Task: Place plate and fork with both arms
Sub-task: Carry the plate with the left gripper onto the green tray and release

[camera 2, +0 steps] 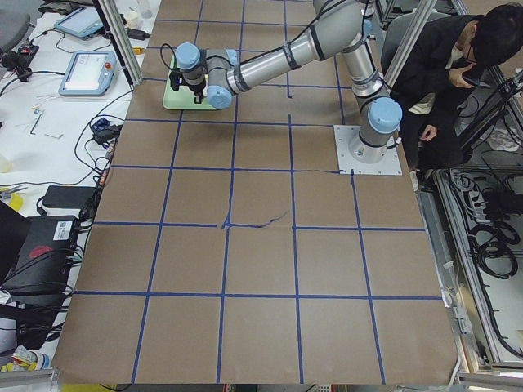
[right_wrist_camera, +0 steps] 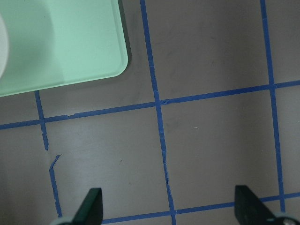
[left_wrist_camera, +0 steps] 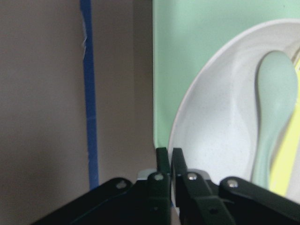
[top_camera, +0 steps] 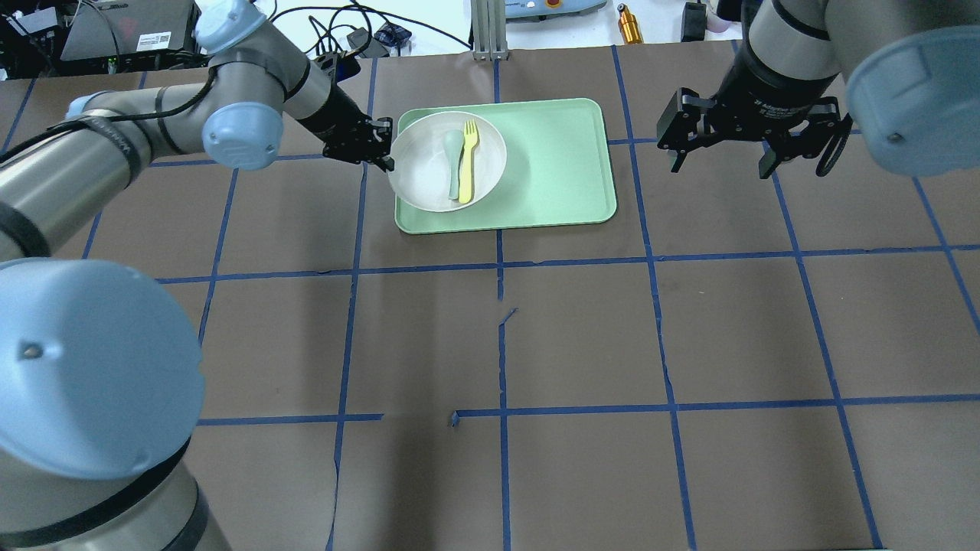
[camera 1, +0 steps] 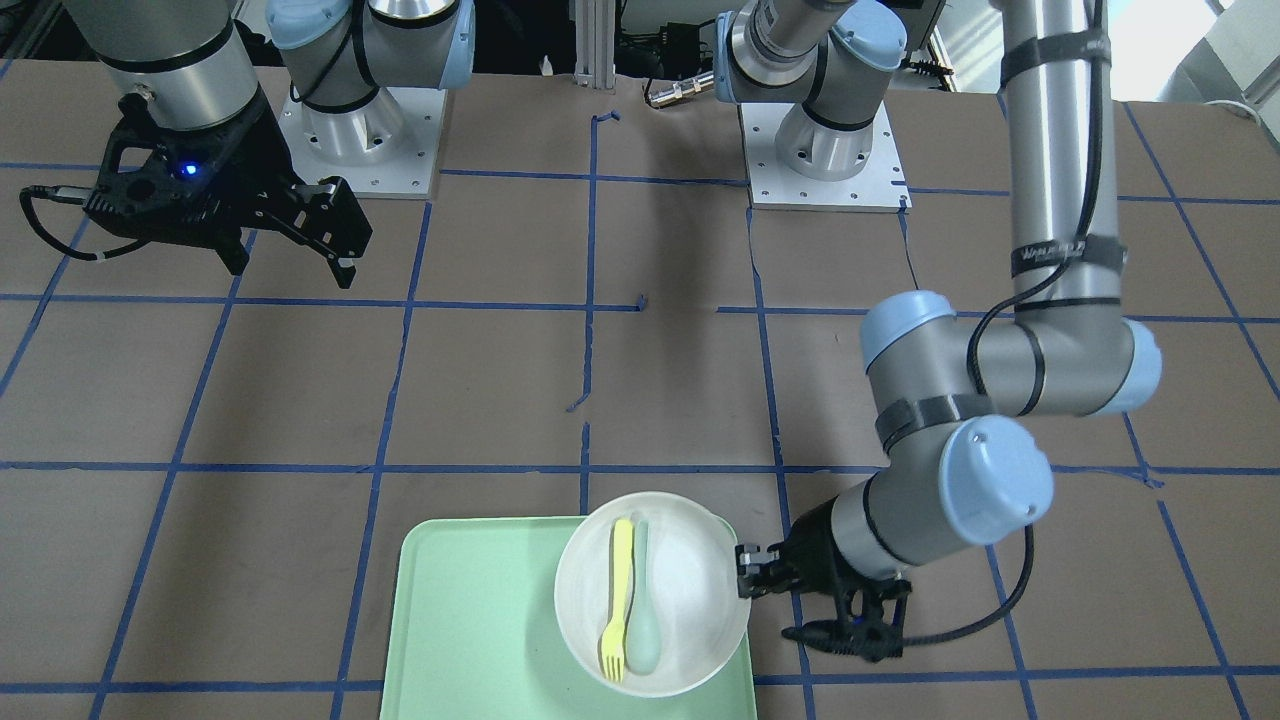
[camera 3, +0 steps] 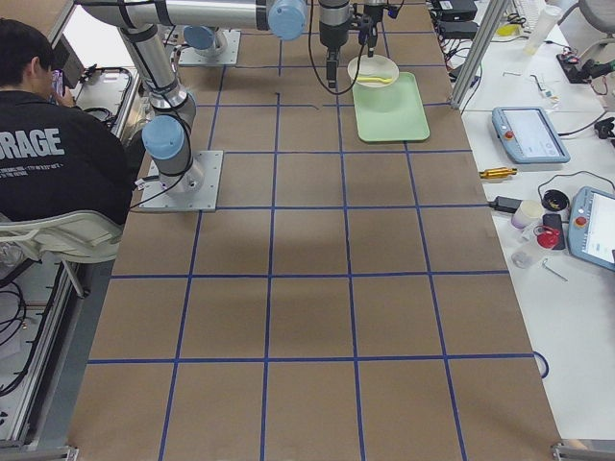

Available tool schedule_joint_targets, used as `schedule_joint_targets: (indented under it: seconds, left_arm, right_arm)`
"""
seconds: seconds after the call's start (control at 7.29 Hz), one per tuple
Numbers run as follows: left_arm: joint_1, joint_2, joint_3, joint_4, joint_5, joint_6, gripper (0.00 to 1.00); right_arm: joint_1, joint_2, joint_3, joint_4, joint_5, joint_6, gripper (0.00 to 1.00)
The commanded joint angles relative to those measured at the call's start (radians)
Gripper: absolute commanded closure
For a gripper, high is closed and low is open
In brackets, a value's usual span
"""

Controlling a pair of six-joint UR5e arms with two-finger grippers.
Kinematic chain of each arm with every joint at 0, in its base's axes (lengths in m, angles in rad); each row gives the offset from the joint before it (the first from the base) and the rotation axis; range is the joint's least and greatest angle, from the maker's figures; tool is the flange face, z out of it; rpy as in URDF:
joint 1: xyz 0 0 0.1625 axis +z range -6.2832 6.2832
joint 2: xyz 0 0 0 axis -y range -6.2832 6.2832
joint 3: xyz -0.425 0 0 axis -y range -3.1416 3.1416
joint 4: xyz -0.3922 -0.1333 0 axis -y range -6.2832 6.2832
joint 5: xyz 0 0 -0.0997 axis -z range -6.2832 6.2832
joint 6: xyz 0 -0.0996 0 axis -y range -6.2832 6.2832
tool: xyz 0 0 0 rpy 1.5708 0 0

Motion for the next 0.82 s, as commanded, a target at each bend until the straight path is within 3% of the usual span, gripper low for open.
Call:
schedule_joint_targets:
  seconds: [0.0, 0.27, 0.41, 0.55, 0.69]
  left_arm:
    - [-0.068, -0.164, 0.203, -0.001, 0.031, -0.079, 1.00]
    - [-0.084, -0.184, 0.199, 0.004, 0.029, -0.109, 1.00]
    - [-0.087, -0.174, 0.179, 0.005, 0.031, -0.127, 0.64]
    - [-0.093, -0.137, 0.136, 0.007, 0.045, -0.127, 0.01]
    - [-0.093, -0.068, 0.098, -0.001, 0.162, -0.123, 0.00]
  right_arm:
    - [-0.001, 0.000, 0.000, 0.000, 0.001, 0.000, 0.00]
    - [0.001, 0.000, -0.002, 0.000, 0.001, 0.000, 0.00]
    - [0.001, 0.000, -0.002, 0.000, 0.001, 0.000, 0.00]
    - [0.001, 0.000, -0.003, 0.000, 0.001, 0.000, 0.00]
    - [0.001, 0.000, 0.000, 0.000, 0.001, 0.000, 0.00]
